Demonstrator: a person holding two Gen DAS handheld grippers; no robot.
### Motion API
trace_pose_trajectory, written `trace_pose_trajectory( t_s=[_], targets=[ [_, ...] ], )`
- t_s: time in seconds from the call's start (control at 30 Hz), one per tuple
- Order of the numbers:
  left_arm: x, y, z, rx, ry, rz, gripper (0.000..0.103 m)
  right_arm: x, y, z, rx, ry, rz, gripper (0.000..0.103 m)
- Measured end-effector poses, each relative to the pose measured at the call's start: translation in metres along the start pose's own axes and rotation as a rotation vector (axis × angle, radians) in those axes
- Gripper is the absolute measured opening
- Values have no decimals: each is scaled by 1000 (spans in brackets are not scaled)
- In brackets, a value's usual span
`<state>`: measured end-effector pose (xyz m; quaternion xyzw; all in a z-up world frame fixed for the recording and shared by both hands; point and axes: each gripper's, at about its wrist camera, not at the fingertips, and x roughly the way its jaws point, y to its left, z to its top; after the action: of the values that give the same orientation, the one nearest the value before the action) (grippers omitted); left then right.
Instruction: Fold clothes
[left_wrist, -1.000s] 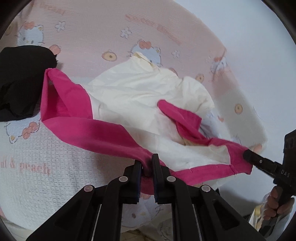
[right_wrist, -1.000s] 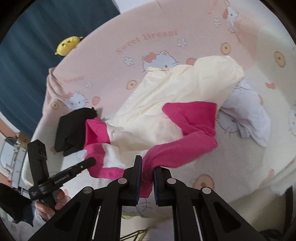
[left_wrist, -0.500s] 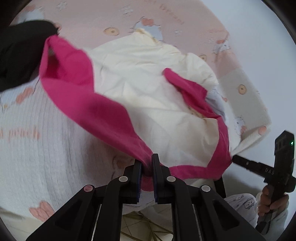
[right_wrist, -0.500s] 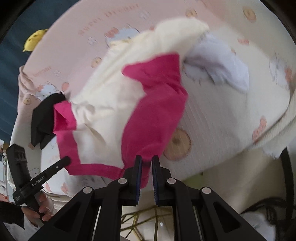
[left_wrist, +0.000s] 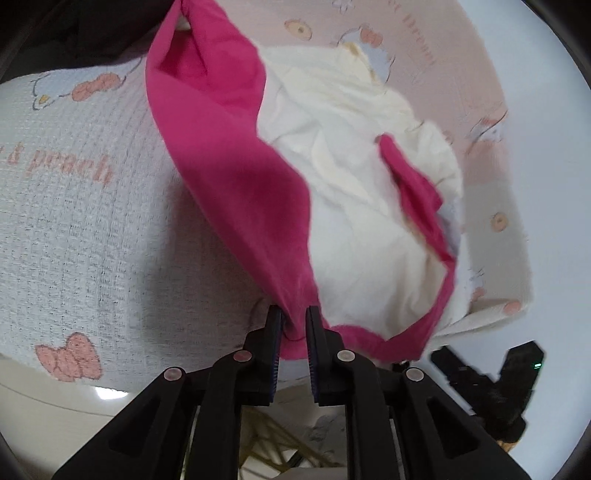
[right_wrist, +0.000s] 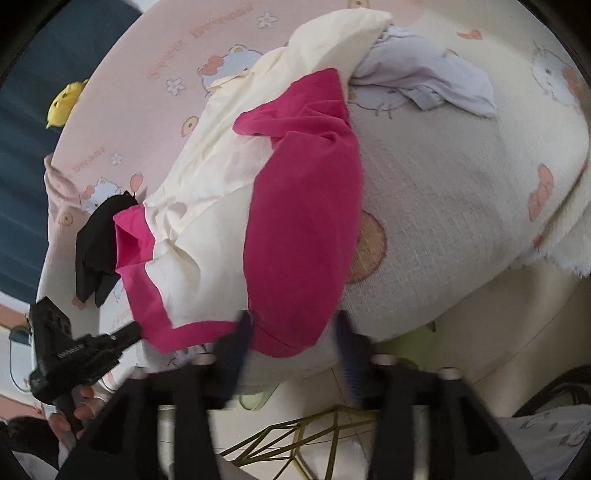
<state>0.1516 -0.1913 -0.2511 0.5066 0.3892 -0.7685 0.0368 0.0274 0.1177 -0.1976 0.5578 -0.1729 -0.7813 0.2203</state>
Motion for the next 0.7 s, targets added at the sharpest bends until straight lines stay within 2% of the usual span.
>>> trace_pose_trajectory(
  t_s=[0.1,0.13,0.2,0.23,0.27,0.33,0.43,0.53,0.7],
  targets=[
    [5,1,-3,-3,24,-31,12,-4,-6,0,44,-8,43,58],
    [6,2,-3,-12,28,-39,17,-5,-8,0,60,-11,60,62],
    [7,7,-4,-44,32,-73,36,-5,-12,0,87,-13,88,63],
    [7,9,-4,-64,32,-94,58,-2,-13,-1,96,-6,93,63],
    [6,13,-3,-88,28,-119,71,1,-15,-2,109,2,101,63],
    [5,21,-3,-132,18,-153,72,10,-20,-5,138,17,123,63],
    [9,25,2,-130,-11,-45,72,22,-22,-8,156,32,142,63],
    [9,28,6,-145,-36,-32,72,34,-26,-10,182,43,158,63],
    [13,26,15,-134,-70,-16,72,38,-33,-11,267,-33,277,63]
  ],
)
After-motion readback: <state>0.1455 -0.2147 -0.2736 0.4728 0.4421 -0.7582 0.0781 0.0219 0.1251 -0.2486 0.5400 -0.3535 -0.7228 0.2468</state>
